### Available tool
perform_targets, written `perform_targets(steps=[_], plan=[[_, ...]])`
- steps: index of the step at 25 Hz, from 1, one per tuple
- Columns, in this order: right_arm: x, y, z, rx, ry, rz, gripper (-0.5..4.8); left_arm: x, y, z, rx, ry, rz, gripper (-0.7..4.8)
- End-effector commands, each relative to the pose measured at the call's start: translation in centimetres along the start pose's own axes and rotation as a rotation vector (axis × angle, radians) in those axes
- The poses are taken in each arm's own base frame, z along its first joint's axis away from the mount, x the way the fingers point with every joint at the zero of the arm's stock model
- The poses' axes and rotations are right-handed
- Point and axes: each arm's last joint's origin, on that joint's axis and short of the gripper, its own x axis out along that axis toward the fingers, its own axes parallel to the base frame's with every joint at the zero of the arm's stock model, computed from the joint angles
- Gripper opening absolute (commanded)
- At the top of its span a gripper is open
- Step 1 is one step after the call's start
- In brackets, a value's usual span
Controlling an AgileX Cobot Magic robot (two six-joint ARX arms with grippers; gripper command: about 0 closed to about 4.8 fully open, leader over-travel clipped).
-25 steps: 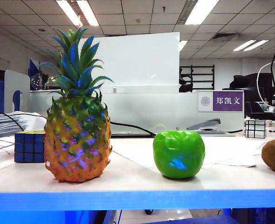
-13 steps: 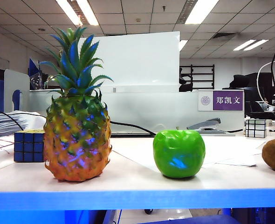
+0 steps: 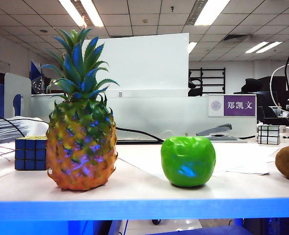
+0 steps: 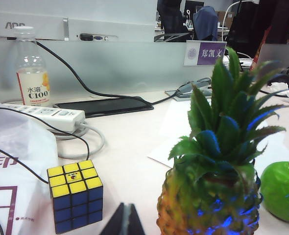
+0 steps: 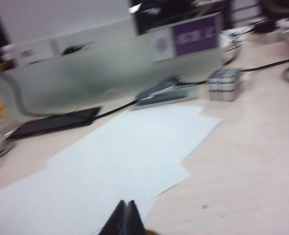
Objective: Arrange all the fruits from large to small from left to right in a row.
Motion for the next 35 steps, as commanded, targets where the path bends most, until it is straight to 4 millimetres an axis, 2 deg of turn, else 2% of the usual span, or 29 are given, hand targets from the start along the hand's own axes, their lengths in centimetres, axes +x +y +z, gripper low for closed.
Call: perform_targets(steps=[1, 19, 24, 35], plan=[[0.0, -0.1, 0.2, 0.001, -0.024, -0.033, -0.01, 0.0, 0.0, 0.2, -0.011, -0.015, -0.004, -0.05], [0.0, -0.1, 0.2, 0.0, -0.021, -0.033, -0.01, 0.0, -0.1, 0.0, -0.032, 0.0, -0.017, -0.05], [0.0, -0.1, 0.2, 0.0, -0.021, -0.033, -0.01, 0.0, 0.1, -0.1, 0.049, 0.015, 0.019, -0.05], [0.0, -0.1, 0.2, 0.0, -0.021, -0.033, -0.01, -1.0, 3.0, -0.7, -0.062, 0.06, 0.465, -0.05]])
